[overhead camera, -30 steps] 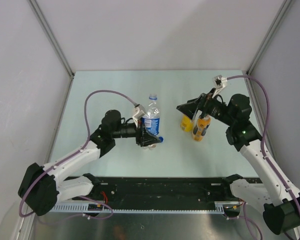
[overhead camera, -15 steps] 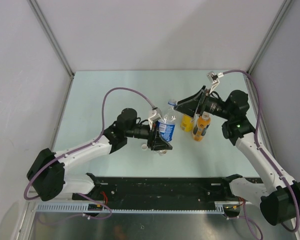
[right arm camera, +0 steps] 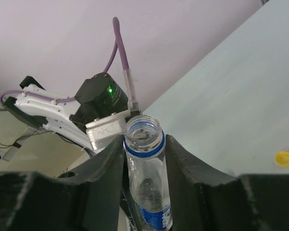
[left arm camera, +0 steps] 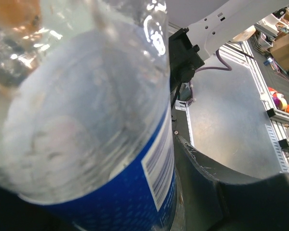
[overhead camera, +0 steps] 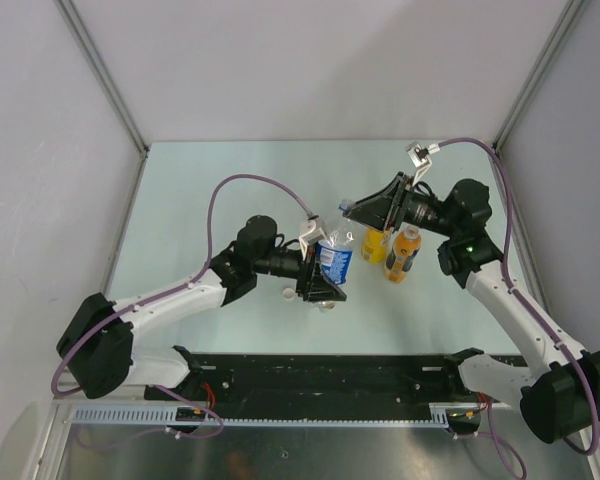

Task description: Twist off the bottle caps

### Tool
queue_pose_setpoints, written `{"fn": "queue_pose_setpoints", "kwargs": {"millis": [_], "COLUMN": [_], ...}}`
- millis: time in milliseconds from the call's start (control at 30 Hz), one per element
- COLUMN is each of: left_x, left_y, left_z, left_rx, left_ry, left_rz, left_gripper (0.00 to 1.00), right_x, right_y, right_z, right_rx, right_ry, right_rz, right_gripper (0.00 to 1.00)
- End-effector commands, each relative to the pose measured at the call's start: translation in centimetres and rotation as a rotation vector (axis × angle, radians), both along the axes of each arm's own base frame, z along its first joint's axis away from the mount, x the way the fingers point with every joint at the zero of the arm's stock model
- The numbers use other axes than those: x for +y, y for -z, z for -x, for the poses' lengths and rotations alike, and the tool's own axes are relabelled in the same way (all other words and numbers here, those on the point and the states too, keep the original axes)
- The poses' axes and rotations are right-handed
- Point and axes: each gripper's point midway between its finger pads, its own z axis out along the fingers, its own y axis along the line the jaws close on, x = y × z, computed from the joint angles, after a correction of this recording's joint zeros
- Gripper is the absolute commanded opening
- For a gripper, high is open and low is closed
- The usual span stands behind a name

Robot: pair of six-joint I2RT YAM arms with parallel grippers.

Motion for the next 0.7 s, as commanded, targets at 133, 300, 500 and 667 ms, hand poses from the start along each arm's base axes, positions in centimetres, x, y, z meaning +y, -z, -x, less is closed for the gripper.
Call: {"fn": "queue_pose_setpoints", "kwargs": {"millis": [133,300,500,667], "left_x": [-0.5,-0.3,1.1,2.6], "left_y": [-2.1,-2.3,-3.7,-4.7], "left_z": [0.4,0.0,-1.8,-2.7], "left_rx": [-0.037,-0.058,-0.147,-0.203], "left_ry": [0.034,0.000,-0.181,-0.300], "left_rz": [0.052,0.055,0.078,0.101], "left_gripper": [0.38,0.53,0.97,0.99], "right_x": [0.5,0.3,-0.2,-0.5], "right_y": [-0.8,-0.9,-0.9,-0.7], "right_z": [0.4,0.4,0.8,0.9], "right_rx": [-0.040,-0.052,-0.085,-0.098], "right_ry": [-0.028,-0.016,0.024,0.055], "right_rz": [-0.014,-0.008,0.017,0.041], "right_gripper": [0.05,0.00,0.00,0.00]}}
